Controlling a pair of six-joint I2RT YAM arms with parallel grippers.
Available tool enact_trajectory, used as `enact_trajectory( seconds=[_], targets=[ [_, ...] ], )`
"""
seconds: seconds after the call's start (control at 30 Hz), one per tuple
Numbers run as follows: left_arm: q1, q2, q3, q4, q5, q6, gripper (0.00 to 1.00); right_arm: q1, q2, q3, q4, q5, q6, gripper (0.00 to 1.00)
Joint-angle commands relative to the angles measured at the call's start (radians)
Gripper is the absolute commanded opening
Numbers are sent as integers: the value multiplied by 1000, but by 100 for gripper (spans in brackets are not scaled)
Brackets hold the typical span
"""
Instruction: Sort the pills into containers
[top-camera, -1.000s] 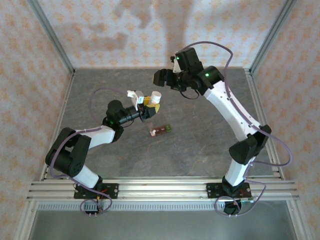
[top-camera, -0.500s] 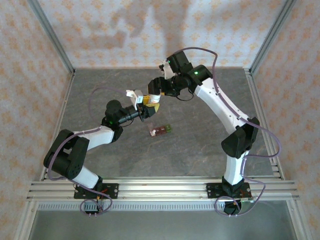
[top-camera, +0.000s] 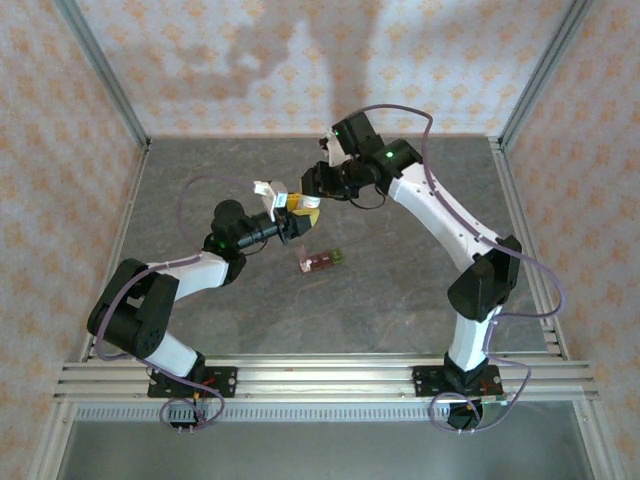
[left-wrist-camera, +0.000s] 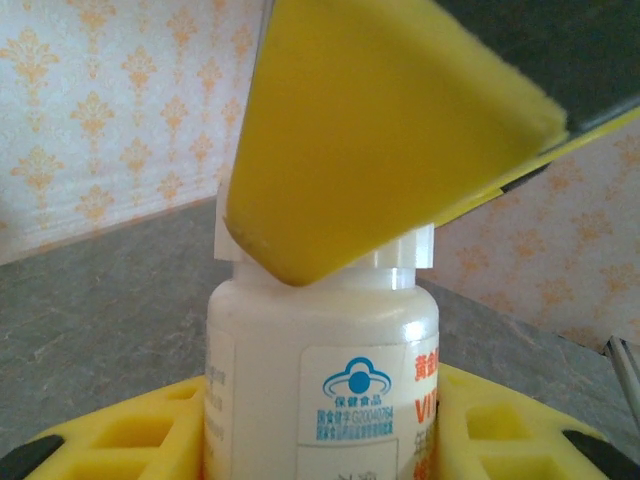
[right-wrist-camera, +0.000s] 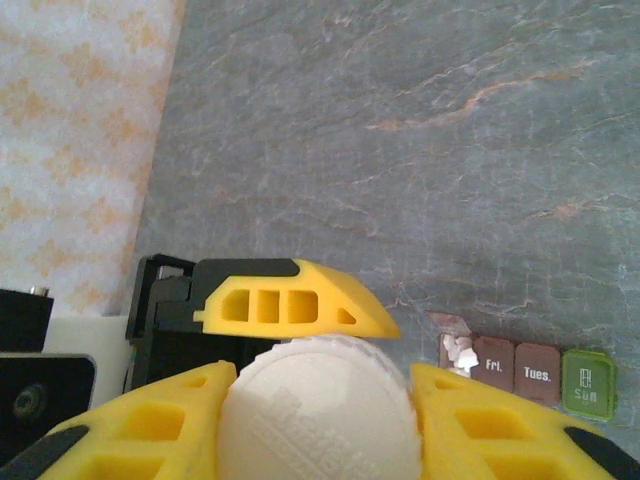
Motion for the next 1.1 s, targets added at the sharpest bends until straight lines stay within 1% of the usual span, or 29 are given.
enact_trajectory(
  seconds=[0.0,0.07,0.13,0.2,0.3,0.47,0.53,0.6,0.67,0.8,0.87,1.07],
  targets=[
    [-1,-5,14,94,-9,4,0,63,-63,-84,61,157,197,39],
    [-2,2,13,103,-13,0,0,103,-95,-160,137,250,319,40],
    [-2,5,10,106,-17,-2,0,132,-113,-212,207,281,395,40],
    [-2,5,5,104,-18,2,0,151,-116,-223,238,301,427,41],
    [-1,6,3,100,-19,9,0,156,-110,-194,225,315,417,48],
    [-2,6,-2,100,-20,11,0,125,-138,-107,130,351,311,73],
    [-1,3,-3,100,-17,10,0,105,-165,-101,124,336,269,77],
    [-2,0,-5,97,-16,13,0,81,-180,-93,112,291,210,79],
    [-2,-1,-6,95,-14,13,0,54,-182,-76,91,240,116,79],
    [-2,0,-4,102,-8,6,0,21,-134,-6,-1,143,-108,79],
    [-1,-6,-6,94,-4,8,0,19,-99,31,-47,106,-185,78],
    [-2,-11,-9,85,-3,12,0,20,-37,81,-75,21,-198,74]
  ],
)
